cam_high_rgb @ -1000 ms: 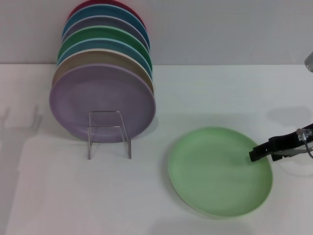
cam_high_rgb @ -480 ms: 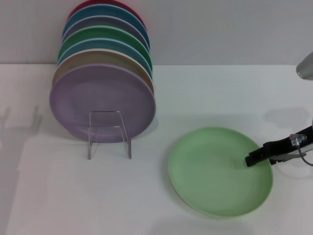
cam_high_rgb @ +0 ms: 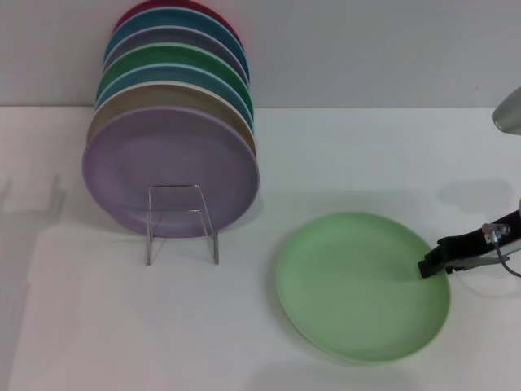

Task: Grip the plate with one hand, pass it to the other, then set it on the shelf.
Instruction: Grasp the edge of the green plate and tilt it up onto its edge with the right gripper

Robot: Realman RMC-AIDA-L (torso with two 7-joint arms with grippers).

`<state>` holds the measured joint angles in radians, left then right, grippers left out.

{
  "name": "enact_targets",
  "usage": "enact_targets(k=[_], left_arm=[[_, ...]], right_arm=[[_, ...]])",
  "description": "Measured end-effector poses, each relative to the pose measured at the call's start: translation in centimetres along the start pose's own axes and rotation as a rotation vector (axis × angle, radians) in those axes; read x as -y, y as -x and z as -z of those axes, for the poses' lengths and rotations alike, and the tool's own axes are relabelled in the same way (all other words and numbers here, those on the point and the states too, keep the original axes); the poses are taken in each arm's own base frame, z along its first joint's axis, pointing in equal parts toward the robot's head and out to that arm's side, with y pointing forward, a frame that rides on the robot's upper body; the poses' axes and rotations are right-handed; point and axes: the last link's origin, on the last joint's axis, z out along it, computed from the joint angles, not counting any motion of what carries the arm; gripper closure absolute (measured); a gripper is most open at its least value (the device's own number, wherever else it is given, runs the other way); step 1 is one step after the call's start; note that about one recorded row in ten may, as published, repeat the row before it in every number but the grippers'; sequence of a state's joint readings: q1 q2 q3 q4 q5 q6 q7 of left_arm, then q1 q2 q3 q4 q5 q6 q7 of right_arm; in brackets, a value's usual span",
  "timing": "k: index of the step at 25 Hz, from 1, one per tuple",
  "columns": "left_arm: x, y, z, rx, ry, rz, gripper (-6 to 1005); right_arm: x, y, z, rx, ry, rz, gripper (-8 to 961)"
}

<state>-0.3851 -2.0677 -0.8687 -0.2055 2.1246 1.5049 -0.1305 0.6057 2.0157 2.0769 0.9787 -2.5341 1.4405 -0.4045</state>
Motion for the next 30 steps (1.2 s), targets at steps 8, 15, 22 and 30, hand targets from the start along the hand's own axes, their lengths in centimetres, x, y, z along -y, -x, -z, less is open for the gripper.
enact_targets(k=[8,15,22,30], left_arm=[[0.15,-0.07,-0.04,-0.004,-0.007,0.002,259],[0.18,-0.1,-0.04,-0.006,-0.007,0.0,259],[0.23,-0.14,0.05,-0.008,-0.008,0.002,259],[0.25,-0.2,0.1,-0.012,-0.008,0.001,259]], right_arm=[[0.12,0.13,0.04,-0.005,-0.021,0.004,737],[-0.06,0.2,-0.07,-0.011,-0.02,0.014,783],[-0.2,0.3,-0.09,-0.014,-0.019,0.021,827],[-0.28,0.35,-0.1,-0.013,-0.021,0.045,855]])
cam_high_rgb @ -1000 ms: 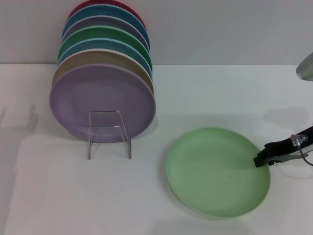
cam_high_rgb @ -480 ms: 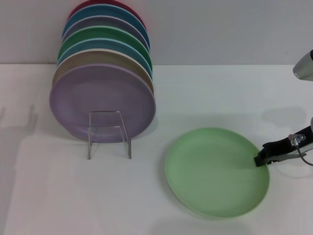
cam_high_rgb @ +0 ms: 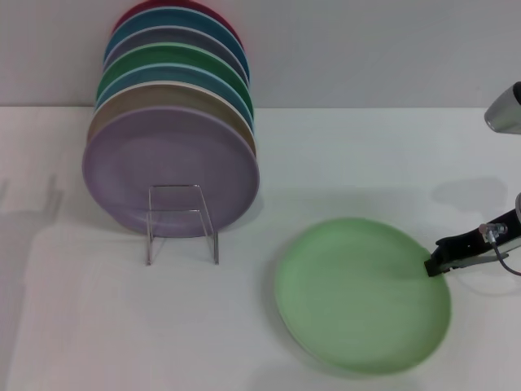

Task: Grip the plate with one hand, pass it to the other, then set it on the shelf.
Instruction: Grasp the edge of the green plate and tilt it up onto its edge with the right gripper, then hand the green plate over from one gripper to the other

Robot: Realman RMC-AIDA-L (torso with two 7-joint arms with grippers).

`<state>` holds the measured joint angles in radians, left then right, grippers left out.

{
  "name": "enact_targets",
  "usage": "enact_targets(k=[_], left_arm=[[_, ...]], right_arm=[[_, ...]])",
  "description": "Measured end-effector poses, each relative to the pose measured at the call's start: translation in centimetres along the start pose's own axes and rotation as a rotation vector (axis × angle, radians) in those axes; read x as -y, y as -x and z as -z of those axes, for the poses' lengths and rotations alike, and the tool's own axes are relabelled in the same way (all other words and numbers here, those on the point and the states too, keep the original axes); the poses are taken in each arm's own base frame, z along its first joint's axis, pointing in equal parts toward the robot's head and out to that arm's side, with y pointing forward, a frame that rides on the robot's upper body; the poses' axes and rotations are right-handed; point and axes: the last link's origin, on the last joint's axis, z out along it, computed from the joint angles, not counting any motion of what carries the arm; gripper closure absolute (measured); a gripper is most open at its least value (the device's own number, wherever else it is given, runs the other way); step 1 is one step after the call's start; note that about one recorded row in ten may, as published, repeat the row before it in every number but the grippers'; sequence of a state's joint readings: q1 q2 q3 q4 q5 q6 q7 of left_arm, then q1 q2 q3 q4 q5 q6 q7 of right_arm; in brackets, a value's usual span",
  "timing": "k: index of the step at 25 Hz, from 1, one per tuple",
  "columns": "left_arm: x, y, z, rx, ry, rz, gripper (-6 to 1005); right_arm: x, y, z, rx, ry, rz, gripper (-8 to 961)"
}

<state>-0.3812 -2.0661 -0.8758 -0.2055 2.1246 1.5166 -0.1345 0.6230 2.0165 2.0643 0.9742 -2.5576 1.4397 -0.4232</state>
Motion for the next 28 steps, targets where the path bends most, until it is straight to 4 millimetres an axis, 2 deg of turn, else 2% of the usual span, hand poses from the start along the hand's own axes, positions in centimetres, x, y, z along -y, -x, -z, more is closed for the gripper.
enact_targets(k=[8,19,28], left_arm=[[0.0,0.0,0.0,0.0,0.0,0.001,259],[0.1,-0.2,0.3,-0.015,0.0,0.003,259],[0.1,-0.3,0.4,-0.018,0.001,0.004,260]], right_arm=[[0.1,0.5,0.3,0.041,-0.017,0.022,937],[0.2,2.2,4.1,0.242,-0.105,0.112,937],[0.3,3.2,6.2,0.32,-0.193,0.173,937]])
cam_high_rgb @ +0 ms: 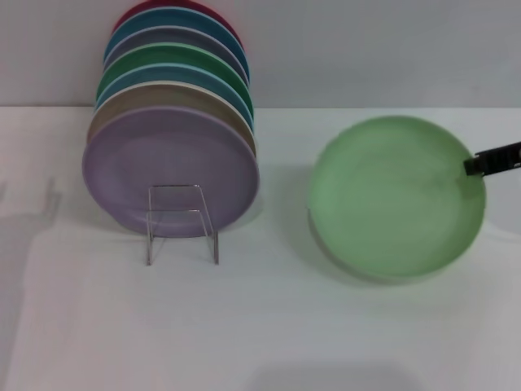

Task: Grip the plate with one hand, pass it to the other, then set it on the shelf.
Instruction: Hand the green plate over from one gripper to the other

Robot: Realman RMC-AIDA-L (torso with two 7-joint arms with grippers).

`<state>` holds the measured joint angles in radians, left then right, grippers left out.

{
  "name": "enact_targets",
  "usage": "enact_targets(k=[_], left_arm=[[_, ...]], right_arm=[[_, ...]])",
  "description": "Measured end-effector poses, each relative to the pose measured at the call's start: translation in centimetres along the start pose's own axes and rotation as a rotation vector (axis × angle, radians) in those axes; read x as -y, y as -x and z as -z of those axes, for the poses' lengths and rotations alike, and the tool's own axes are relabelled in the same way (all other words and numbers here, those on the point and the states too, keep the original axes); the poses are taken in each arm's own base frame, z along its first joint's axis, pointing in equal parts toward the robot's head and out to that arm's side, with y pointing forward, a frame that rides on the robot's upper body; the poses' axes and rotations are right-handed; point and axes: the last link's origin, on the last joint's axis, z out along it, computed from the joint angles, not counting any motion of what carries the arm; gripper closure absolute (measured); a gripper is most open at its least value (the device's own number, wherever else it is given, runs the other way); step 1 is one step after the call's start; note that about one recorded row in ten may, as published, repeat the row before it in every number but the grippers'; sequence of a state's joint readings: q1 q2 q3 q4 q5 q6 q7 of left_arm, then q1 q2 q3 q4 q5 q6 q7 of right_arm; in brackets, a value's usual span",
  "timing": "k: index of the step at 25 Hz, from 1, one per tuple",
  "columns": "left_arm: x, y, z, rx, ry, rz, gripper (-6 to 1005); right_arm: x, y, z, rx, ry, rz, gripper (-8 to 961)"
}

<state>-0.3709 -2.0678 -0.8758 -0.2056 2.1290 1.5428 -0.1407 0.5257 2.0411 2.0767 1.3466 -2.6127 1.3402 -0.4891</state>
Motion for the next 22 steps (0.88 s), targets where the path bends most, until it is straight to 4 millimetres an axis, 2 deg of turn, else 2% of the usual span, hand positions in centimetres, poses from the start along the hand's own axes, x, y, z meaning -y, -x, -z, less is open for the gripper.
enact_targets(k=[5,14,22], left_arm=[[0.0,0.0,0.0,-0.001,0.001,0.001,260],[-0.3,0.0,-0.2,-0.003,0.008,0.005,260],[-0.4,0.1,-0.2,0.002,0.012,0.006,261]], right_arm=[[0.6,0.8,0.4,0.067,-0.04,0.028,937],[0.7,2.0,-0.2,0.182,-0.129,0.124,937],[-0.4,2.9,-1.2,0.319,-0.207,0.231,937]])
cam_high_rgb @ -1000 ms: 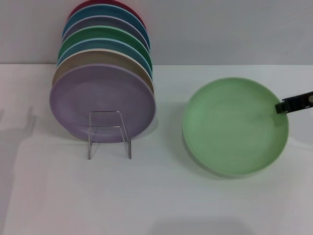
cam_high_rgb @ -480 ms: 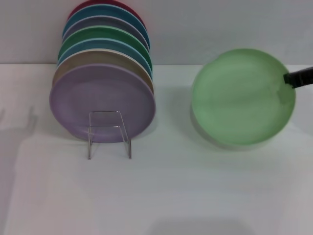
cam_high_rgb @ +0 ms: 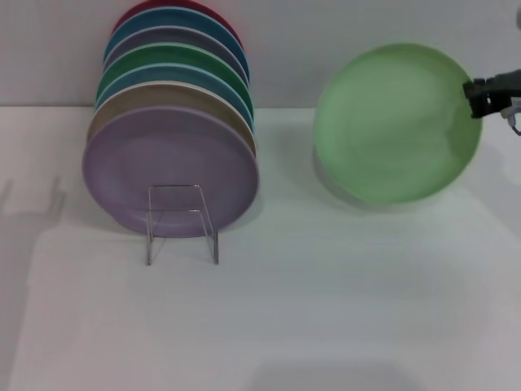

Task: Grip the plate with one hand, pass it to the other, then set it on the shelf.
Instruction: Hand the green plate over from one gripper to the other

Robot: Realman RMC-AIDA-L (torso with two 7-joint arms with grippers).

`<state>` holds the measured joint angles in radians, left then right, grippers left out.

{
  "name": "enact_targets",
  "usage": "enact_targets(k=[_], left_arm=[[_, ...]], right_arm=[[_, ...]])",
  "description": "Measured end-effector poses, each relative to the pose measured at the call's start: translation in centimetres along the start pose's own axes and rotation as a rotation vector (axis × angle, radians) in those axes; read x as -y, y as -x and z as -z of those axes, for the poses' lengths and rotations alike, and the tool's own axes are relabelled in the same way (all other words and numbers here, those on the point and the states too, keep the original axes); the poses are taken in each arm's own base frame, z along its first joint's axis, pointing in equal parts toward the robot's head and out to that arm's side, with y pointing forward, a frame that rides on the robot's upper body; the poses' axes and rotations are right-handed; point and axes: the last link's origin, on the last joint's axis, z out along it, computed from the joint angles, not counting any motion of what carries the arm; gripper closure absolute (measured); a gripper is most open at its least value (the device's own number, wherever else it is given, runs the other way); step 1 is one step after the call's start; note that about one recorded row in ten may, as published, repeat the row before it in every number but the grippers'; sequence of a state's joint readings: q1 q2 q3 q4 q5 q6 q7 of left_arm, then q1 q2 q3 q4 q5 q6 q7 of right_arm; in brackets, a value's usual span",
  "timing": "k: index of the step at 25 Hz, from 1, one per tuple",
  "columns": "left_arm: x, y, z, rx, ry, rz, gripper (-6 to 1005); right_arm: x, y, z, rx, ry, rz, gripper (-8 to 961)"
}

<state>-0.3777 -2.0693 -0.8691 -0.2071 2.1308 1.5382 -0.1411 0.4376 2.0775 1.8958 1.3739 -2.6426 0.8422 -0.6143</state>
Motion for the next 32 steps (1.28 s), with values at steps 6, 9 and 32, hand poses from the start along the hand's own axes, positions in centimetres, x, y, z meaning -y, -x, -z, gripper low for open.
enact_targets(k=[6,9,32], left_arm=[[-0.1,0.1,-0.1,0.003,0.002,0.001,261],[-0.1,0.1,-0.1,0.003,0.002,0.001,260],[0.7,-0.1,2.5,0.009,-0.033,0.008,261]], right_arm=[[-1.8,0.4,-0.8,0.116,-0.041,0.059,937],[-2.3,0.2,-0.8,0.164,-0.061,0.069,937],[-5.6,-5.7,-1.0,0.551,-0.264,0.065,937]])
